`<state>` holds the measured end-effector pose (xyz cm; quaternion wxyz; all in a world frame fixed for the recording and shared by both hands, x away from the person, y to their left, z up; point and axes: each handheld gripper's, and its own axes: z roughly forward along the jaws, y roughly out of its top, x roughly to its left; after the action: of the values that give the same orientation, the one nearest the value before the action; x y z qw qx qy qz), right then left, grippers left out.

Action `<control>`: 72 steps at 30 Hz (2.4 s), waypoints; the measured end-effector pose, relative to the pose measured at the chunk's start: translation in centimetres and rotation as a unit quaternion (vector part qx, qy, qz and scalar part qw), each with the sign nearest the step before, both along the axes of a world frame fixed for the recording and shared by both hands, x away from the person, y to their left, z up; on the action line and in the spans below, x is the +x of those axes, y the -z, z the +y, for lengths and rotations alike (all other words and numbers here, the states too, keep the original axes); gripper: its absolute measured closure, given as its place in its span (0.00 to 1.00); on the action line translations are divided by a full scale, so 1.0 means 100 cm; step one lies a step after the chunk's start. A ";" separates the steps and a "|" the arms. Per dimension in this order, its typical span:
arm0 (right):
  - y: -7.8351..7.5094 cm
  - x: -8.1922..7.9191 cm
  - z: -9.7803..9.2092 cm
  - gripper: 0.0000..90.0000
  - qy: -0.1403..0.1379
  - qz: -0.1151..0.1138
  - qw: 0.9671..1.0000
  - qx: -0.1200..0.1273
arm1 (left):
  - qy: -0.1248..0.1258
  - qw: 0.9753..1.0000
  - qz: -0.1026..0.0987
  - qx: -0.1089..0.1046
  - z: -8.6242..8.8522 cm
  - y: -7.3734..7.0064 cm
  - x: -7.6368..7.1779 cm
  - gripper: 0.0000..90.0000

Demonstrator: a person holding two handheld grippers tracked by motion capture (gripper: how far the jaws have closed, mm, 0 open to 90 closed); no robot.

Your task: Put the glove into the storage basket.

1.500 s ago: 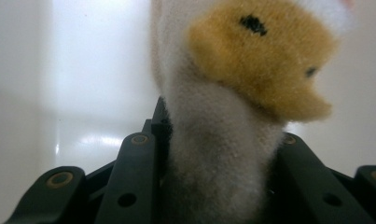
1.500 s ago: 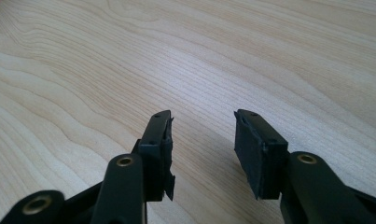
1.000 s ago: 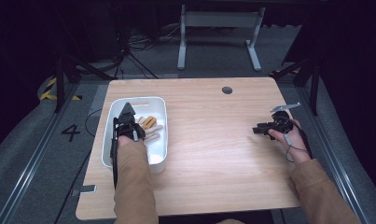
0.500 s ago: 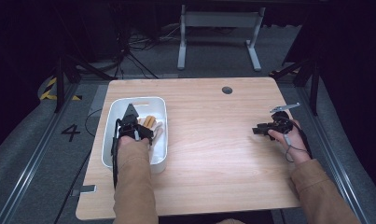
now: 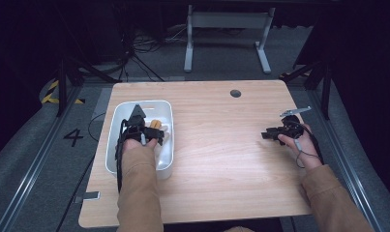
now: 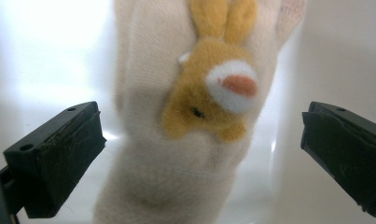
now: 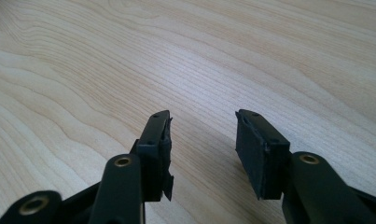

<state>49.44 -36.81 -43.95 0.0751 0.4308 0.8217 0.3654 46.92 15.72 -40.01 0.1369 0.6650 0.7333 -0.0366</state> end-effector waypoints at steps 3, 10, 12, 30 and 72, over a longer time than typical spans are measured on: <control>0.000 0.000 0.001 0.62 -0.002 0.001 1.000 0.000 | 0.002 1.000 -0.030 -0.003 0.005 -0.006 -0.001 0.00; -0.001 -0.001 0.001 0.62 -0.001 0.000 1.000 -0.001 | 0.013 0.994 -0.106 0.004 0.008 -0.025 -0.010 0.00; 0.000 -0.001 0.001 0.62 -0.002 0.001 1.000 0.000 | 0.017 0.989 -0.150 0.012 0.007 -0.034 -0.015 0.00; -0.001 -0.007 -0.007 0.61 -0.001 -0.009 1.000 -0.002 | 0.164 0.938 -0.297 -0.069 -0.063 -0.083 -0.040 0.00; -0.005 -0.012 -0.006 0.59 -0.018 -0.021 1.000 0.009 | 0.399 0.826 -0.370 -0.148 -0.158 -0.029 -0.099 0.11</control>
<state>48.21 -37.41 -43.46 0.0820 0.4087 0.8244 0.3830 37.03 -0.10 -37.06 0.4681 0.8352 0.2837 0.0528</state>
